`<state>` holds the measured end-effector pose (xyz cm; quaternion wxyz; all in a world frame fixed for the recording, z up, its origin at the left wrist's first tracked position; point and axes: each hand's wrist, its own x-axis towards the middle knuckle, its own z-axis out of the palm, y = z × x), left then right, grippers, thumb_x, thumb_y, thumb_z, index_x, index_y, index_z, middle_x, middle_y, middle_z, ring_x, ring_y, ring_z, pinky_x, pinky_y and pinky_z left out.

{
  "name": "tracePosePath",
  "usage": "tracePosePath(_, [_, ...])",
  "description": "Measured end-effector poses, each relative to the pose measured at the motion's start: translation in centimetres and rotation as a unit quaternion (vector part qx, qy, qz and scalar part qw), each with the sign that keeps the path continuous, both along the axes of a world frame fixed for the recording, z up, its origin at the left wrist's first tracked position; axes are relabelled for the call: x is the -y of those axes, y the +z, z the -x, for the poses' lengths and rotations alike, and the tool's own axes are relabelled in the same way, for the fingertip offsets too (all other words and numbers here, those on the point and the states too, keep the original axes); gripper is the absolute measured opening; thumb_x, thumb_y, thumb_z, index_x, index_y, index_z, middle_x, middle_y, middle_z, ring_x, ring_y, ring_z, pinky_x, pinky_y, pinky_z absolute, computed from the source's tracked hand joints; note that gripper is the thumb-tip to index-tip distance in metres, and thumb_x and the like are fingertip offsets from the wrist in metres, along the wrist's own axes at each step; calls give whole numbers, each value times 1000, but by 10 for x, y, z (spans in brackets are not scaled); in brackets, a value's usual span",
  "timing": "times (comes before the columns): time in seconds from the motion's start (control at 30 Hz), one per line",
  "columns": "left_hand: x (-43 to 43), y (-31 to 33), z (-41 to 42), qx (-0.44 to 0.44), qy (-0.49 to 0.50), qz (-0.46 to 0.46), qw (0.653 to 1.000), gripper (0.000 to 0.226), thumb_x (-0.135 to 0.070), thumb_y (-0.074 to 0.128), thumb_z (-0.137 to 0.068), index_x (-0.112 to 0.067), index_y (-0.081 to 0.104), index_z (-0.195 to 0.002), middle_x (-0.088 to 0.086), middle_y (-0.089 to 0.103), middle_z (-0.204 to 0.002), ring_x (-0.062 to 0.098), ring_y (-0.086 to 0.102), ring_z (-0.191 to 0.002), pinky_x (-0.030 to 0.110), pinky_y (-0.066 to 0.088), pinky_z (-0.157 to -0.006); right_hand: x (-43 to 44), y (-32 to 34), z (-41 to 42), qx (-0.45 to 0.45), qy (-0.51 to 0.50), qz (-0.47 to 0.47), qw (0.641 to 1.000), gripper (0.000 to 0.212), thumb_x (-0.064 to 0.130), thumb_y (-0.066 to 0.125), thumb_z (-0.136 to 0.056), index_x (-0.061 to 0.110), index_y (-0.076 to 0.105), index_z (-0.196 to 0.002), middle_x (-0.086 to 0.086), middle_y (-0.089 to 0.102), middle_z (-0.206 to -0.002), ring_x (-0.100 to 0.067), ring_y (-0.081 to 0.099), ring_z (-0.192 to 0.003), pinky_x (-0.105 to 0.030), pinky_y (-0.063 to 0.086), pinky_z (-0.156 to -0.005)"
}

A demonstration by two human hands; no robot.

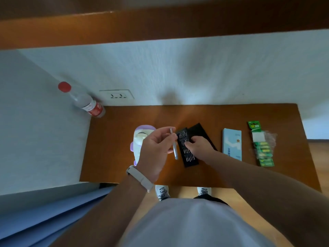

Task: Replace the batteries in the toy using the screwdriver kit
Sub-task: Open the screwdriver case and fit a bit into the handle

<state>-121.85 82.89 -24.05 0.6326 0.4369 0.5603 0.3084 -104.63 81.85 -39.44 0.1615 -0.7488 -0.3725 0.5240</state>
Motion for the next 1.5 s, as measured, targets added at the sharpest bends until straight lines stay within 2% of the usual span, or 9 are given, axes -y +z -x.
tracePosePath(0.13, [-1,0,6,4,-10,-1,1000,18,-9,61,-97,-22,71,-102,-8,75,-79,7,73,-79,20,58,-68,-3,-6,7,94,41,-4,995,28,44,53,-95,18,59,-86,-5,68,-79,-20,67,-69,-37,58,-63])
tracePosePath(0.4, [-1,1,9,-20,-7,-10,1000,18,-12,60,-98,-27,70,-99,-10,75,-80,7,73,-83,18,57,-67,-1,-8,7,173,38,19,984,28,48,56,-93,23,47,-84,-1,62,-79,-17,63,-70,-40,59,-67])
tracePosePath(0.47, [0,1,7,-19,-6,-11,1000,19,-11,61,-97,-27,71,-99,-8,75,-81,8,73,-83,18,57,-67,0,-4,7,153,23,23,988,28,44,54,-95,19,47,-83,-2,62,-81,-17,62,-71,-36,57,-66])
tracePosePath(0.63, [2,3,0,-12,-9,-11,1000,19,-12,61,-98,-26,72,-104,-7,76,-83,8,73,-84,21,57,-69,10,22,-2,35,-74,-5,997,21,31,47,-94,14,45,-81,-1,46,-73,-14,42,-64,-31,36,-55])
tracePosePath(0.77, [5,4,-11,-4,-12,-14,1000,18,-13,61,-98,-25,72,-104,-6,76,-83,8,73,-82,19,57,-67,22,56,-18,-65,-115,20,991,16,19,45,-98,13,60,-98,-6,63,-87,-17,56,-73,-31,49,-64])
tracePosePath(0.9, [11,5,-24,4,-21,-17,1000,18,-11,60,-98,-23,71,-104,-5,76,-82,7,73,-80,17,55,-64,38,94,-31,-159,-144,-30,976,23,1,46,-97,12,65,-102,-8,71,-84,-9,66,-63,-17,52,-54])
tracePosePath(1.07, [17,5,-42,-2,-35,-18,999,18,-14,62,-97,-24,72,-107,0,76,-89,12,74,-86,20,58,-68,58,130,-45,-287,-171,-97,938,24,0,51,-97,14,60,-114,-8,76,-95,-20,74,-91,-23,58,-70])
tracePosePath(1.3, [23,5,-63,-13,-58,-18,998,18,-16,64,-96,-25,73,-109,-1,76,-86,17,74,-87,30,61,-79,75,156,-62,-237,-123,-174,948,15,11,55,-99,16,47,-110,-3,77,-93,-17,74,-87,-22,58,-67])
tracePosePath(1.5, [31,9,-80,-38,-95,-53,993,17,-21,66,-94,-31,73,-106,-8,75,-87,11,72,-85,24,58,-75,88,167,-79,-162,-68,-215,961,8,13,61,-96,17,54,-98,2,77,-87,-17,73,-77,-21,54,-61])
